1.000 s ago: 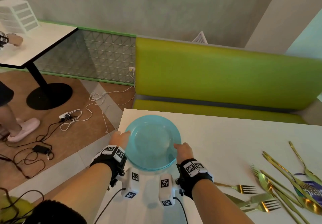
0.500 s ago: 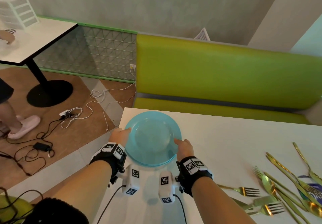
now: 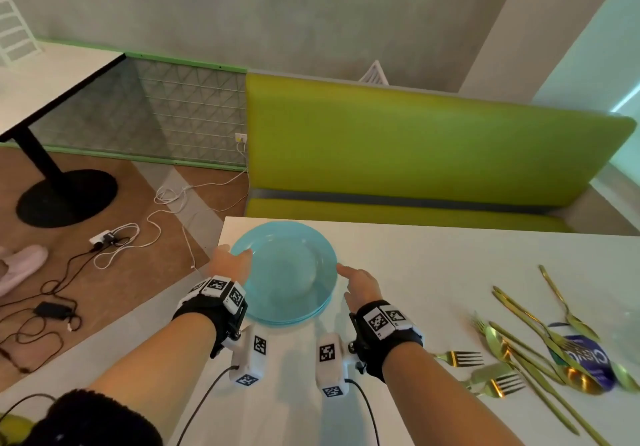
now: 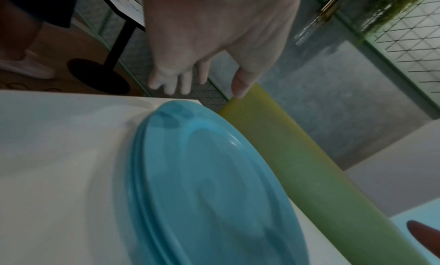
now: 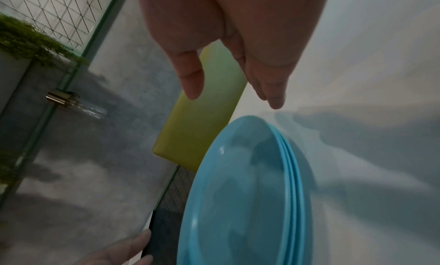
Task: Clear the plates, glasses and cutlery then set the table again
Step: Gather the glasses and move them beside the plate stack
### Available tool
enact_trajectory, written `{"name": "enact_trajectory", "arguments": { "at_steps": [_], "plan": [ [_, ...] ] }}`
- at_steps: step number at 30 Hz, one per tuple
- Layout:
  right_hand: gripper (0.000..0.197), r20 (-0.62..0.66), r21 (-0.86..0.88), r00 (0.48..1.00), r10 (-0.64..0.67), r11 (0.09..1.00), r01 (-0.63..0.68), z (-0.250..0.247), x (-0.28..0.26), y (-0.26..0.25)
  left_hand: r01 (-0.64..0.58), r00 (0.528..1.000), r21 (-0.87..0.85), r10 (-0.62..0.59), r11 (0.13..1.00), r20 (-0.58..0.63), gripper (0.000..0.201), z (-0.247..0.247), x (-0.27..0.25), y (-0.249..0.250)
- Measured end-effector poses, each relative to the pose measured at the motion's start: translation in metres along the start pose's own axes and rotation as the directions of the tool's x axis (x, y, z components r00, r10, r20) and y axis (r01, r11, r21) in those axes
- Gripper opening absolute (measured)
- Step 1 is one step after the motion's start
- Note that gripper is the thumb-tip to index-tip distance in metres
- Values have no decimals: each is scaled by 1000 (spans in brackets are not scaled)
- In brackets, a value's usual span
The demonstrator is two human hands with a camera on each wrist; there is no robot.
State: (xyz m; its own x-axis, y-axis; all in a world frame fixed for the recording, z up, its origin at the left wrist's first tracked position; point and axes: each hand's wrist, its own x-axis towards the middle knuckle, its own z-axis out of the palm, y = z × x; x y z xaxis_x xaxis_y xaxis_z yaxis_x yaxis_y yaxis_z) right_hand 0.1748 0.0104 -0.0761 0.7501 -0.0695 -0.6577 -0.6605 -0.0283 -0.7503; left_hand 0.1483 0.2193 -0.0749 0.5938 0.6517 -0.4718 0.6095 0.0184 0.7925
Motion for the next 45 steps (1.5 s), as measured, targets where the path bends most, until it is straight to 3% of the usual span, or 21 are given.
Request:
{"name": "enact_trajectory", "arguments": {
  "at_steps": [2, 6, 12, 16, 19, 23, 27, 31, 37, 45],
  "plan": [
    [53, 1, 61, 1000, 11, 998, -11, -17, -12, -5, -51, 998, 37, 53, 998, -42, 53, 8, -6, 5],
    [11, -38, 113, 998, 49, 993, -45, -74, -39, -10, -144, 990, 87, 144, 986, 8, 45, 43, -34, 23],
    [19, -224, 145, 973, 61, 989, -29, -193, -63, 1, -279, 943, 45, 265, 959, 204, 36, 124, -110, 49],
    [13, -314, 80, 949, 34, 997, -10, -276, -66, 19, -322, 888, -9, 305, 947, 345, 30, 179, -162, 54],
    [16, -427, 34, 904, 29, 999, -16, -336, -62, 23, -338, 847, -40, 322, 940, 422, 23, 219, -194, 59],
    [6, -541, 29, 840, 45, 999, -34, -407, -51, 26, -350, 814, -34, 322, 936, 483, 19, 269, -231, 65],
    [49, -633, 113, 771, 67, 994, 7, -467, -34, 29, -350, 795, -11, 303, 937, 525, 23, 312, -262, 69],
    [63, -637, 179, 766, 79, 983, 47, -504, -11, 24, -369, 779, 0, 310, 929, 545, 24, 349, -283, 74],
    [76, -615, 158, 788, 36, 984, 78, -517, 21, 24, -339, 801, 37, 268, 940, 536, 22, 382, -297, 78],
    [78, -672, 85, 741, -10, 992, 90, -514, 51, 18, -357, 818, 91, 264, 930, 511, 21, 403, -295, 81]
  ]
}}
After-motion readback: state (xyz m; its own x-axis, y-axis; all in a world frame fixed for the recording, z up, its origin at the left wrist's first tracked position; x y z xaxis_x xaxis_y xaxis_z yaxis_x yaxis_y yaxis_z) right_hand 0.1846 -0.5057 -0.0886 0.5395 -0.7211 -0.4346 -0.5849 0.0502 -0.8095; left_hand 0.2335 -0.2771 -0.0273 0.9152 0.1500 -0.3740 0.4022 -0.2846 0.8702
